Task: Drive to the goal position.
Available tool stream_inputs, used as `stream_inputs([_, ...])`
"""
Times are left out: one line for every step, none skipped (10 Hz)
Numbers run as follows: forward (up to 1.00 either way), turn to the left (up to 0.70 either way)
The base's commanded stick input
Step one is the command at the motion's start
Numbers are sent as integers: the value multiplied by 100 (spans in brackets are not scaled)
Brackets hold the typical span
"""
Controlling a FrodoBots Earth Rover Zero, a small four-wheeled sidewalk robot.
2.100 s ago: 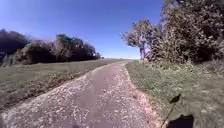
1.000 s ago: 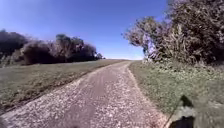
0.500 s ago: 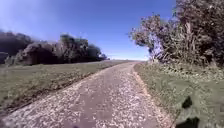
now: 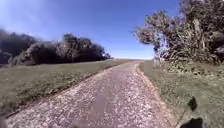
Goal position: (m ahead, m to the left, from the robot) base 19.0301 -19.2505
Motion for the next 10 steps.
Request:
stream_inputs([70, 0])
stream_inputs([70, 0])
stream_inputs([70, 0])
stream_inputs([70, 0])
stream_inputs([70, 0])
stream_inputs([70, 0])
stream_inputs([70, 0])
stream_inputs([70, 0])
stream_inputs([70, 0])
stream_inputs([70, 0])
